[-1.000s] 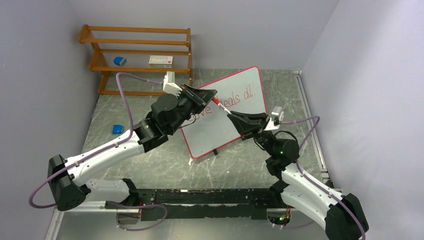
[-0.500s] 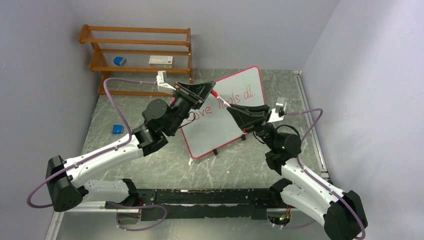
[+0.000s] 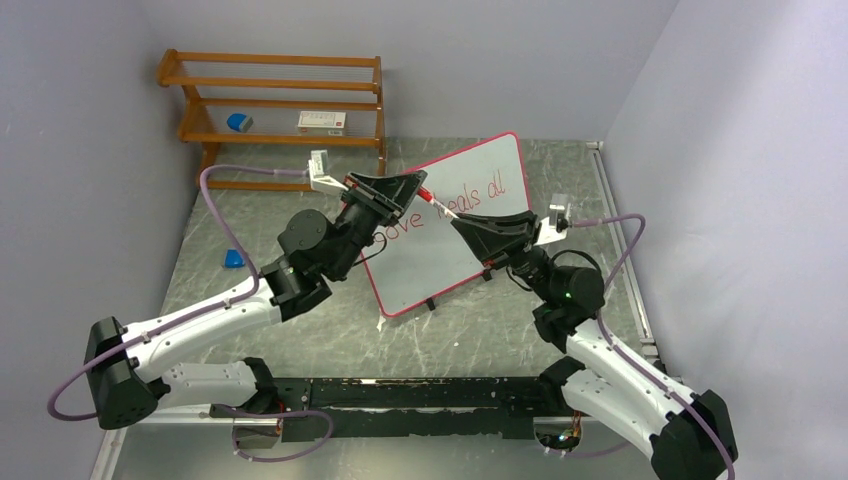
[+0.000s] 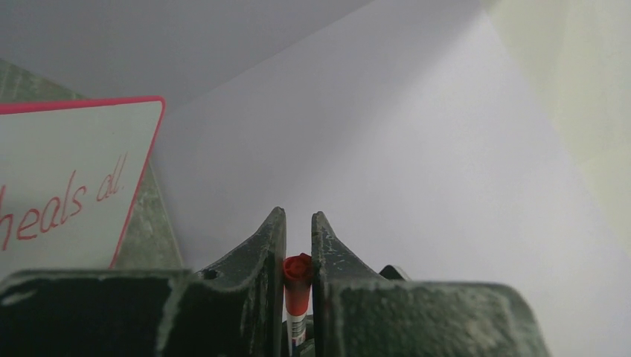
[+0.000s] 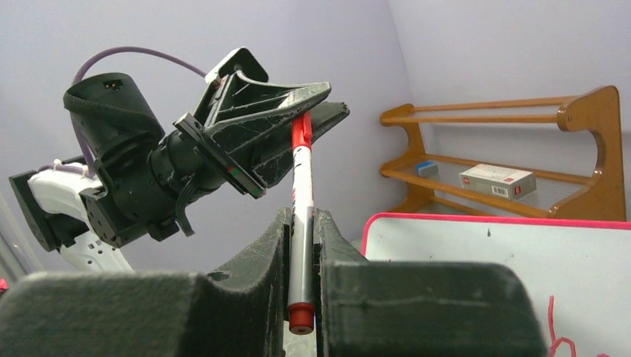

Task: Write a sentence on the whiteboard
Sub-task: Close the whiteboard marker at the center of the board.

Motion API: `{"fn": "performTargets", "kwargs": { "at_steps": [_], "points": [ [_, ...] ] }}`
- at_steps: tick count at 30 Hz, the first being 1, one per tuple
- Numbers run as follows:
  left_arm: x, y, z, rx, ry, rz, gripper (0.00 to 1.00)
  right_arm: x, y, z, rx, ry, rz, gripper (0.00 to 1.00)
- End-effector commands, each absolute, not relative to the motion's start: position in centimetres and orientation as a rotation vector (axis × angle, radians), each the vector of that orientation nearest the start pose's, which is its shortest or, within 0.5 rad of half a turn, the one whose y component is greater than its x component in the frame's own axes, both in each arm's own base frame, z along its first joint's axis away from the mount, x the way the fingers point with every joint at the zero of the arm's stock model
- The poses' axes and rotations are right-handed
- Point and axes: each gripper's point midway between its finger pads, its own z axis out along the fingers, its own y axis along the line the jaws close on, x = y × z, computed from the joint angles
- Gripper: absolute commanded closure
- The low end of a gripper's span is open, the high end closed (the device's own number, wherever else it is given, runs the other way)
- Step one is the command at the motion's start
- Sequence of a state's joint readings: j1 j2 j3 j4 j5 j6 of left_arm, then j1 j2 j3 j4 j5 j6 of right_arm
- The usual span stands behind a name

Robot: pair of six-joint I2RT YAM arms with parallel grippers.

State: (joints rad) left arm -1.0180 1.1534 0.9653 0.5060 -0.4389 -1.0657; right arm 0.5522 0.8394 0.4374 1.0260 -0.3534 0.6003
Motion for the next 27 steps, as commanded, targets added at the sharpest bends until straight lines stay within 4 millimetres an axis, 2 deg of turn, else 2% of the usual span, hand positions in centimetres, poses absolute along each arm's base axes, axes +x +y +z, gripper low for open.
{"fn": "performTargets", "kwargs": {
  "at_steps": [1, 4, 9, 13, 15, 17, 21, 27],
  "points": [
    [22.3, -35.7, 37.3, -0.191, 1.640, -1.472, 0.80, 23.1, 22.1, 37.1, -0.261, 1.081, 1.130, 1.00],
    [24.2, -33.8, 38.4, -0.200, 1.609, -1.385, 0.68, 23.2, 22.0, 36.6, -0.270, 1.109, 1.101, 1.00],
    [27.2, -29.9, 41.7, -0.203, 1.545, -1.228, 0.48, 23.8, 21.1, 35.3, -0.271, 1.178, 1.002, 1.00],
    [28.4, -25.5, 43.7, -0.218, 1.479, -1.085, 0.36, 24.8, 19.5, 33.8, -0.221, 1.244, 0.891, 1.00],
    [28.7, -23.3, 44.0, -0.228, 1.468, -0.981, 0.30, 26.0, 17.8, 32.8, -0.148, 1.293, 0.789, 1.00],
    [28.8, -21.2, 43.6, -0.229, 1.473, -0.861, 0.23, 27.0, 15.9, 31.9, -0.076, 1.334, 0.678, 1.00],
    [28.6, -16.8, 40.5, -0.217, 1.521, -0.584, 0.14, 28.2, 11.5, 29.0, 0.065, 1.427, 0.439, 1.00],
    [27.1, -9.3, 35.0, -0.234, 1.561, -0.176, 0.02, 27.8, 5.2, 24.9, 0.280, 1.513, 0.143, 1.00]
  ]
}}
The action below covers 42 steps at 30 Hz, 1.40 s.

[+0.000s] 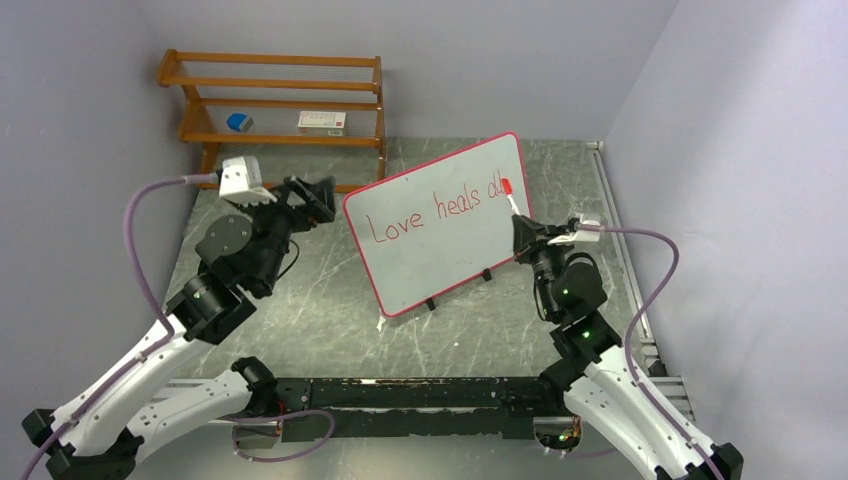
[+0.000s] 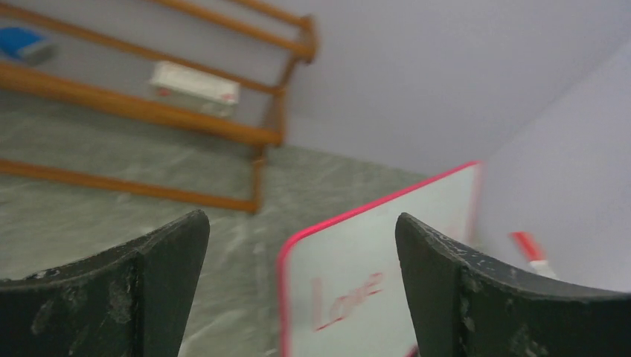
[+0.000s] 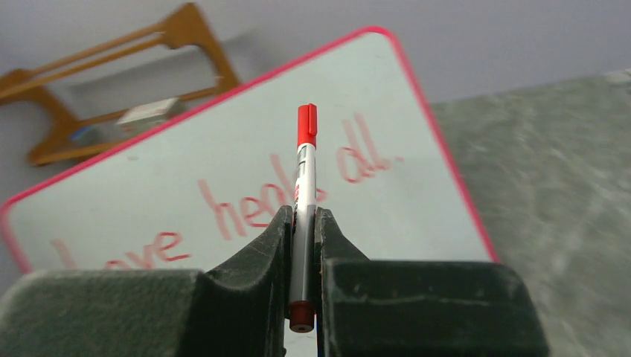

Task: Write a sentence on the whiteboard
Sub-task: Place the whiteboard marker at the center of the board.

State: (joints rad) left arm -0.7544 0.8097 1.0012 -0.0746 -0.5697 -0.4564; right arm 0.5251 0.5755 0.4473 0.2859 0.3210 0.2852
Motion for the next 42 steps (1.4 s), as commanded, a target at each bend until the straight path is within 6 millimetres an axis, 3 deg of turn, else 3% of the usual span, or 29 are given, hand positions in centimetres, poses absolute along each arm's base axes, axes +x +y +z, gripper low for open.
{"fn": "performTargets", "kwargs": {
  "at_steps": [1, 5, 10, 18, 23, 26, 31, 35, 39, 42],
  "points": [
    [26.8, -8.4, 34.3, -0.233, 1.566, -0.128, 0.02, 27.5, 3.7, 24.0, 0.336, 1.525, 0.071, 1.00],
    [25.7, -5.6, 32.2, -0.242, 1.577, 0.013, 0.02, 26.6, 0.2, 21.3, 0.502, 1.544, -0.084, 1.00],
    [25.0, -3.6, 31.1, -0.265, 1.558, 0.073, 0.02, 27.6, -1.9, 16.6, 0.589, 1.643, -0.157, 1.00],
    [24.2, -1.6, 31.5, -0.340, 1.533, 0.070, 0.02, 28.3, -4.1, 10.1, 0.741, 1.811, -0.128, 1.00],
    [23.7, -1.0, 32.0, -0.361, 1.495, 0.031, 0.02, 28.7, -5.2, 8.1, 0.825, 1.910, -0.125, 0.99],
    [23.5, -0.8, 32.1, -0.372, 1.488, 0.024, 0.02, 28.7, -6.2, 6.3, 0.891, 1.994, -0.140, 0.92],
    [23.1, -0.6, 32.5, -0.373, 1.465, -0.003, 0.02, 29.0, -6.6, 4.5, 0.926, 2.095, -0.118, 0.89],
    [22.8, -0.6, 32.7, -0.371, 1.453, -0.026, 0.02, 28.6, -6.1, 4.3, 0.912, 2.113, -0.084, 0.73],
    [22.3, -0.3, 32.9, -0.393, 1.441, -0.056, 0.02, 27.6, -6.0, 4.8, 0.918, 2.103, -0.086, 0.59],
    [21.6, -0.4, 33.3, -0.394, 1.434, -0.105, 0.02, 27.7, -5.8, 7.0, 0.889, 2.053, -0.055, 0.50]
  ]
}}
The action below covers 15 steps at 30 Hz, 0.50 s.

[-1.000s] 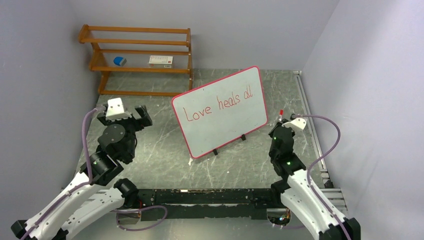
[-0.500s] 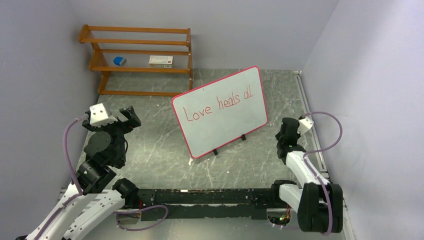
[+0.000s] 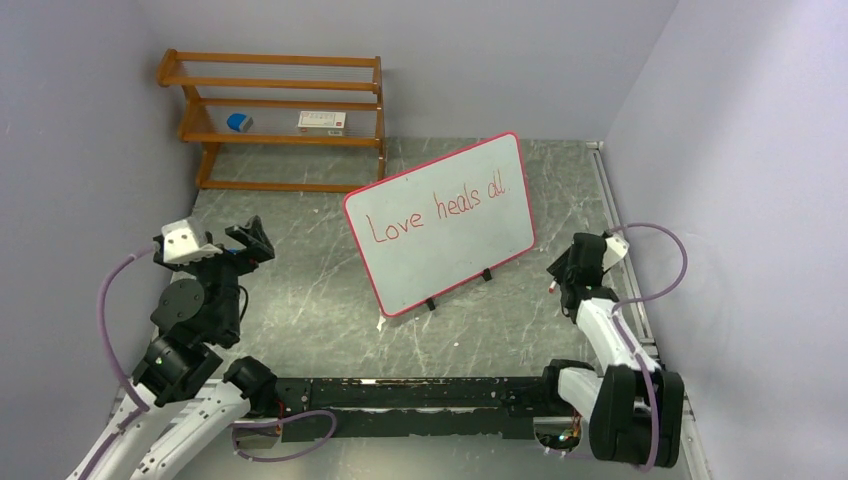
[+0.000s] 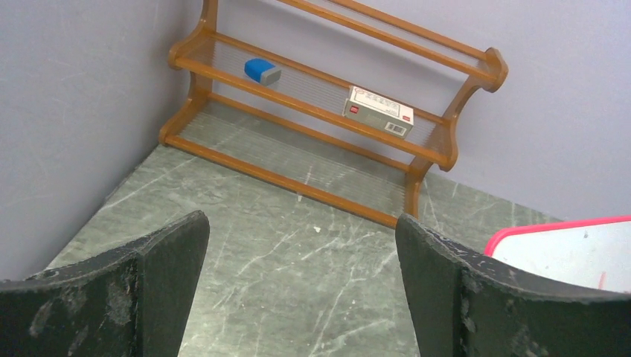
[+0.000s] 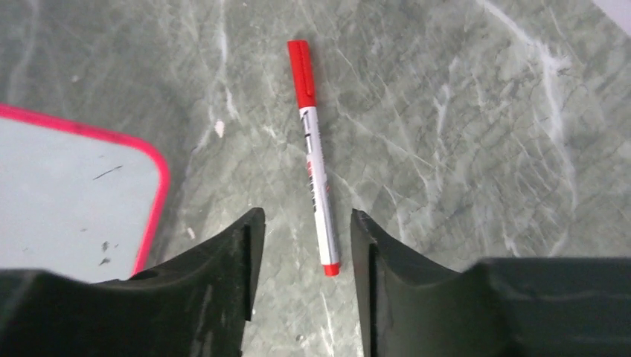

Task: Write a sentence on the whiteboard
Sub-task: Place the whiteboard marker at the center of the board, then reset both arms

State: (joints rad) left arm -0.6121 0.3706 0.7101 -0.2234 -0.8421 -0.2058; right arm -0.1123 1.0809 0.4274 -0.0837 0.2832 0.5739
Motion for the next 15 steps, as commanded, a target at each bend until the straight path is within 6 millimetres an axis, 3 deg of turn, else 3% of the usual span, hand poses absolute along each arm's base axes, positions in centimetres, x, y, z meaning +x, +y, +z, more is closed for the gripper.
{"fn": "performTargets", "kwargs": {
  "at_steps": [1, 6, 10, 12, 15],
  "points": [
    [21.3, -0.3, 33.5, -0.393, 1.434, -0.115, 0.02, 27.7, -5.8, 7.7, 0.883, 2.042, -0.053, 0.48],
    [19.7, 0.5, 34.8, -0.377, 1.447, -0.120, 0.02, 27.1, -5.8, 12.9, 0.802, 1.995, -0.055, 0.36],
    [18.5, 1.2, 35.6, -0.349, 1.456, -0.113, 0.02, 25.8, -5.5, 18.8, 0.742, 1.868, -0.017, 0.23],
    [18.0, 1.4, 35.9, -0.331, 1.457, -0.112, 0.02, 25.0, -5.0, 21.5, 0.705, 1.800, 0.025, 0.01],
    [17.1, 1.5, 36.5, -0.284, 1.454, -0.118, 0.02, 23.6, -4.7, 25.4, 0.644, 1.705, 0.042, 0.00]
  ]
}}
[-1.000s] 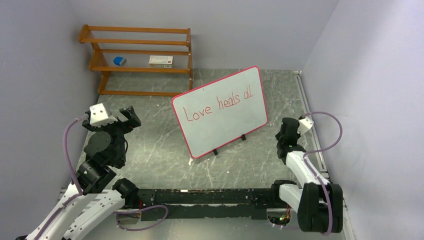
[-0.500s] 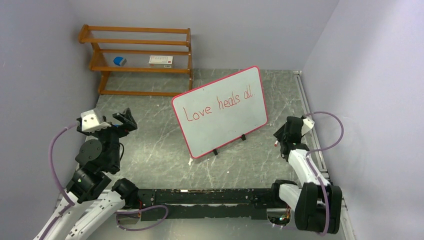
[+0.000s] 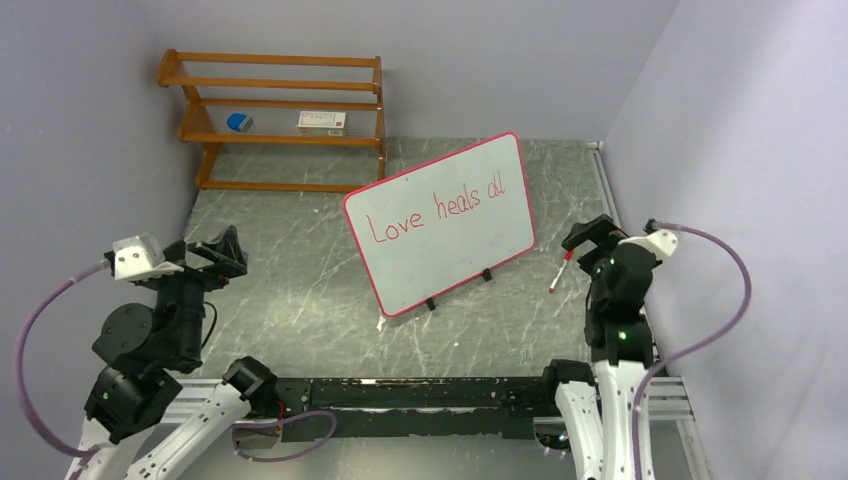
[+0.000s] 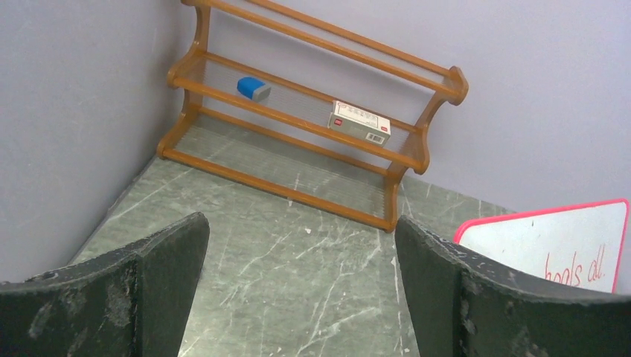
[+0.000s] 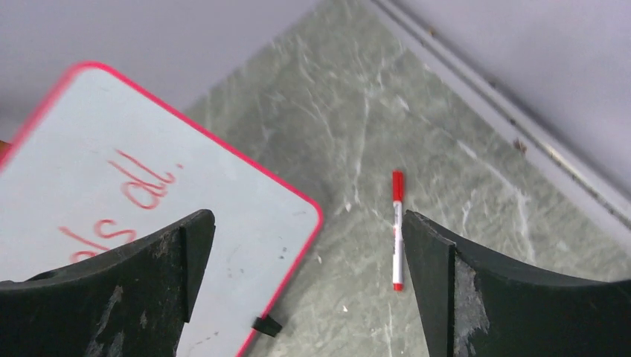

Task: Write a sentence on the whiteboard
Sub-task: Reset both arms

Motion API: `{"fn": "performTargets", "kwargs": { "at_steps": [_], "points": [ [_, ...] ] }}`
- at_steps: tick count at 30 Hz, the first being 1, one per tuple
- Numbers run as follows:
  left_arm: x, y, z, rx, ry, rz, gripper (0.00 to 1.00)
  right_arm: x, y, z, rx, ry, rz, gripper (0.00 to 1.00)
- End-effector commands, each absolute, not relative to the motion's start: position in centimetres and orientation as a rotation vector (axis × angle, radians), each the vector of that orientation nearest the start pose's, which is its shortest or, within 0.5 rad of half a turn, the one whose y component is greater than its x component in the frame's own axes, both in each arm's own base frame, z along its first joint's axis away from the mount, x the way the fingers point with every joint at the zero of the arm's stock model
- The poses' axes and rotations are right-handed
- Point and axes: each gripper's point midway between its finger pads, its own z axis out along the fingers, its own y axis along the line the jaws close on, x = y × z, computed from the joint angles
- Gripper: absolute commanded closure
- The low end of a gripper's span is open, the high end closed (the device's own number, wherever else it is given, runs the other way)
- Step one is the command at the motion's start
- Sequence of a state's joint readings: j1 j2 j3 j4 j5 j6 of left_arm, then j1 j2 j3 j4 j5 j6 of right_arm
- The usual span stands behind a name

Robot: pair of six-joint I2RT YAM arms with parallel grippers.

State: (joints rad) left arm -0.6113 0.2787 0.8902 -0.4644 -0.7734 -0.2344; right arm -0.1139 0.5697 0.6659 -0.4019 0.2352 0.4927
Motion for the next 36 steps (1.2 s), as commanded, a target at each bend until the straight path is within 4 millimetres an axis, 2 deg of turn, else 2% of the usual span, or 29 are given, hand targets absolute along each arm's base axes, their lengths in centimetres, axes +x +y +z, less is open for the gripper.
{"fn": "performTargets", "kwargs": {
  "at_steps": [1, 3, 7, 10, 14, 19, 23, 36],
  "points": [
    [16.9, 1.5, 36.6, -0.267, 1.456, -0.122, 0.02, 23.0, -4.7, 26.6, 0.625, 1.679, 0.033, 0.00],
    [16.5, 1.6, 36.3, -0.251, 1.466, -0.125, 0.02, 21.8, -5.0, 28.1, 0.584, 1.653, -0.011, 0.00],
    [16.0, 1.9, 35.0, -0.264, 1.479, -0.123, 0.02, 20.5, -4.9, 29.9, 0.509, 1.614, -0.057, 0.00],
    [15.8, 1.9, 33.9, -0.276, 1.463, -0.154, 0.02, 19.9, -4.6, 30.4, 0.459, 1.584, -0.062, 0.00],
    [16.3, 1.4, 32.1, -0.318, 1.464, -0.191, 0.02, 20.0, -3.4, 30.5, 0.384, 1.563, -0.013, 0.00],
    [17.0, 1.3, 30.9, -0.354, 1.475, -0.186, 0.02, 19.3, -3.2, 31.2, 0.349, 1.504, -0.011, 0.00],
    [17.1, 1.0, 30.7, -0.341, 1.475, -0.190, 0.02, 18.2, -2.8, 31.4, 0.321, 1.442, 0.009, 0.00],
    [17.0, 1.0, 30.6, -0.344, 1.457, -0.202, 0.02, 18.1, -2.3, 31.8, 0.283, 1.437, 0.029, 0.00]
  ]
}}
